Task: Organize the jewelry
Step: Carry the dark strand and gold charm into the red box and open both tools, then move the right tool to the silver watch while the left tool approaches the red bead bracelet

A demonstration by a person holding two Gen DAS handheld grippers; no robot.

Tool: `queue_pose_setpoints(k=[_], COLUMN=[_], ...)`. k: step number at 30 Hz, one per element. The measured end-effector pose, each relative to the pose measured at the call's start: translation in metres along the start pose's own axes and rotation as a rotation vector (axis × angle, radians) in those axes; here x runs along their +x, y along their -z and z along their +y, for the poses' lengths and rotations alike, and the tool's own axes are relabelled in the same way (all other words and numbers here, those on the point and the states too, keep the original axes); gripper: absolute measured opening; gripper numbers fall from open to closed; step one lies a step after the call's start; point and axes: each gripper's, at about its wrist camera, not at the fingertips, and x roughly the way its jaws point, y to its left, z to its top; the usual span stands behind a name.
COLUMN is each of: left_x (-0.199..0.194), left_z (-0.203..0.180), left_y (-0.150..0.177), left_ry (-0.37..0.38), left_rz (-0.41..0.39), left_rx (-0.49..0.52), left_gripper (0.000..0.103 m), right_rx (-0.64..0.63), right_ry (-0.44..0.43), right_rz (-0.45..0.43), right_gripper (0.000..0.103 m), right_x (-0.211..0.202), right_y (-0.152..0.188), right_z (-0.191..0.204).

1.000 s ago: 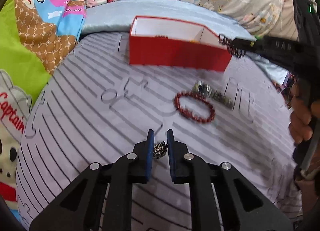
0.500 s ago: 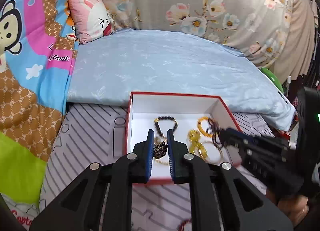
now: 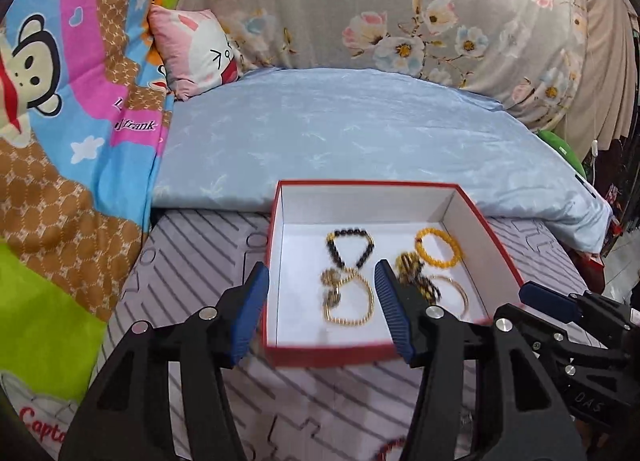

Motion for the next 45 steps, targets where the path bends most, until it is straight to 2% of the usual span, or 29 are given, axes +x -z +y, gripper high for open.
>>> queue_pose_setpoints(k=[4, 8, 12, 17, 23, 28, 31, 32, 35, 45], left_x=[-0.02, -0.034, -0.041, -0.037, -0.03, -0.028, -0.027, -0.027, -0.025, -0.026], left_z=[0.002, -0.003, -0.008, -0.005, 0.002, -0.002, -0.005, -0.006, -0.009, -0.016], left_y=[0.028, 0.054, 0.079, 0.1, 0.111, 0.115, 0.116, 0.116, 0.116, 0.119], left_ry=[0.017, 0.006, -0.016, -0.017, -0.016, -0.008, -0.002, -0.001, 0.004, 0.011], left_rz=[0.033, 0.052, 0.076, 0.124, 0.155, 0.166, 0.169, 0.171, 0.176, 0.18], left_rx=[-0.021, -0.002, 0.019, -0.017, -0.053, -0.052, -0.045, -0.045, -0.044, -0.039], left_gripper=[0.053, 0.06, 0.06, 0.06, 0.06, 0.06, 0.06, 0.06, 0.06, 0.06], right_rx=[-0.008, 0.001, 0.013, 0.009, 0.003, -0.018, -0.041, -0.044, -0.046, -0.002], right_ry=[-0.006, -0.019, -0.033, -0.028, -0.02, 0.003, 0.02, 0.024, 0.043, 0.049], right_rz=[0.025, 0.069, 0.113, 0.147, 0.176, 0.175, 0.177, 0.183, 0.182, 0.17], right_gripper=[0.043, 0.043, 0.043, 0.043, 0.043, 0.039, 0.028, 0.019, 0.013, 0.011], right_x=[-0.014, -0.012, -0.001, 0.013, 0.025, 0.029, 0.028, 0.028, 0.025, 0.013], right_y=[0.028, 0.052, 0.067, 0.077, 0.079, 0.079, 0.08, 0.08, 0.083, 0.093], right_z=[0.009, 0.012, 0.014, 0.017, 0.018, 0.022, 0.025, 0.025, 0.023, 0.014])
